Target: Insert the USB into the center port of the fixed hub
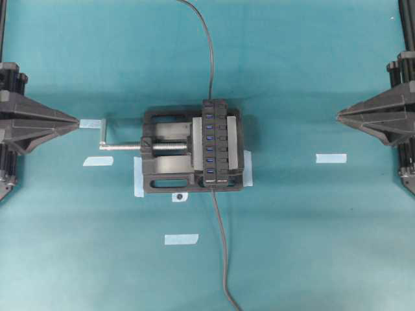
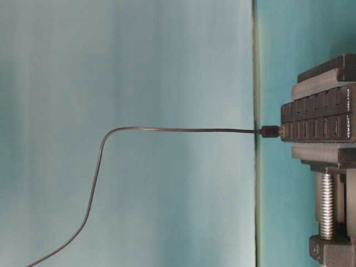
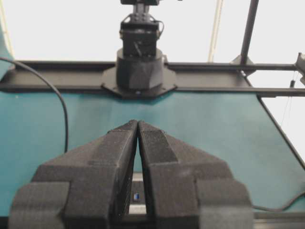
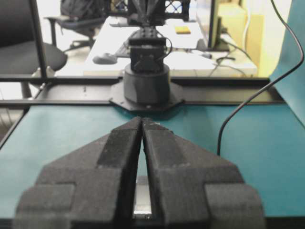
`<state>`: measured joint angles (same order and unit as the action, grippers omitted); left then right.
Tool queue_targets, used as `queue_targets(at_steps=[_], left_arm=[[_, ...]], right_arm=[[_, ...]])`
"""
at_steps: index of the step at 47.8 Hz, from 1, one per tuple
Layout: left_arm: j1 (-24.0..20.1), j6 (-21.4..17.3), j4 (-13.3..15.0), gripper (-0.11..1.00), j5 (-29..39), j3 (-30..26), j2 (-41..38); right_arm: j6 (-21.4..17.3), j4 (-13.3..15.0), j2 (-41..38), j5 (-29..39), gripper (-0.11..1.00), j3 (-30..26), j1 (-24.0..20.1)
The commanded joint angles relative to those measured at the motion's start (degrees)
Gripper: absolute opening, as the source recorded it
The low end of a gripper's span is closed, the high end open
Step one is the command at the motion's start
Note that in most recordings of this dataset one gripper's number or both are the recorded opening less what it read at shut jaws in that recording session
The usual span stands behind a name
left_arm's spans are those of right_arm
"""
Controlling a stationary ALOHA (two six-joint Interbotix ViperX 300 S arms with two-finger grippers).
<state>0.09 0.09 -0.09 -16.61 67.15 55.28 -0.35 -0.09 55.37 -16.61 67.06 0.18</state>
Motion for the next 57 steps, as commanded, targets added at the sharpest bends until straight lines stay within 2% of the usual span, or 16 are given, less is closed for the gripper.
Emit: queue_targets(at_steps=[1,3,5,8,13,17,25,36,45,57], left_arm=[[-0.35,0.7,-0.44,0.13,-0.88,0.18,0.09],[-0.35,0.88,-0.44,0.12,-0.88,-0.18,0.09],[-0.44,0.88,-0.44,0.07,-0.97,-0.62,-0.18],[-0.35,0.79,-0.44,0.02,-0.53,-1.23,-0.53],[-0.35,0.88,-0.44,0.01,0.62,-1.41,-1.49],[-0.26,0.97,-0.44,0.01,2.81,-1.58,-2.37],[-0.26,0.97,-0.44,0.01,6.86,-2.64,-3.52],[-0.26,0.79,-0.44,0.01,12.48,-4.31,-3.96],[-0.18,0.79,-0.44,0.01,13.62,-4.66,-3.96],[-0.26,0.79,-0.44,0.01,14.33,-4.92,-3.96]], right_arm=[[0.09,-0.09,-0.26,-0.79,0.16,0.26,0.53],[-0.18,-0.79,0.44,-1.49,0.18,1.49,0.97],[-0.7,-1.67,1.05,-2.37,0.24,2.29,1.49],[-1.76,-2.72,2.11,-3.34,0.16,3.34,1.85],[-4.22,-2.99,3.69,-2.55,0.06,4.13,2.29],[-6.06,-2.9,4.57,1.85,0.02,4.04,2.9],[-7.91,-2.99,4.04,13.97,0.02,1.05,5.01],[-7.91,-1.41,2.37,27.6,0.02,-3.52,8.79],[-7.82,-0.88,-1.23,33.31,0.02,-5.98,9.84],[-7.82,-0.53,-7.21,35.6,0.02,-8.0,10.28]])
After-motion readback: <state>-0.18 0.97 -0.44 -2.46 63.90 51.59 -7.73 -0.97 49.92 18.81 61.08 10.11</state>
